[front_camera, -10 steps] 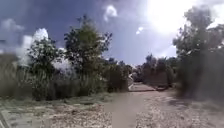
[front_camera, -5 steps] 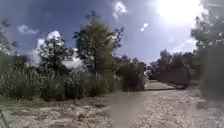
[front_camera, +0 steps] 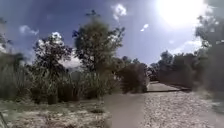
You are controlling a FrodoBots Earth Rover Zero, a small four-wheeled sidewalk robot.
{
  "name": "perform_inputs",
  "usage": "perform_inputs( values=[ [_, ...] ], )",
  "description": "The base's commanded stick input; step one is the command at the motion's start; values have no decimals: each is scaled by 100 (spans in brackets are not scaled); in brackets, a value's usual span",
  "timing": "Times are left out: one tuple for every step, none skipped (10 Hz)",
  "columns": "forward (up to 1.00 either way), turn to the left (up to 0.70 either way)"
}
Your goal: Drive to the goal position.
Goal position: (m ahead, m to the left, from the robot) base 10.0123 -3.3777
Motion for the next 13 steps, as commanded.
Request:
perform_inputs(
  values=[
    [70, -33],
    [70, -31],
    [70, -13],
    [70, 0],
    [70, 0],
    [70, 0],
    [70, -4],
    [70, -22],
    [70, -35],
    [70, -35],
    [70, -22],
    [70, -7],
    [70, 0]
  ],
)
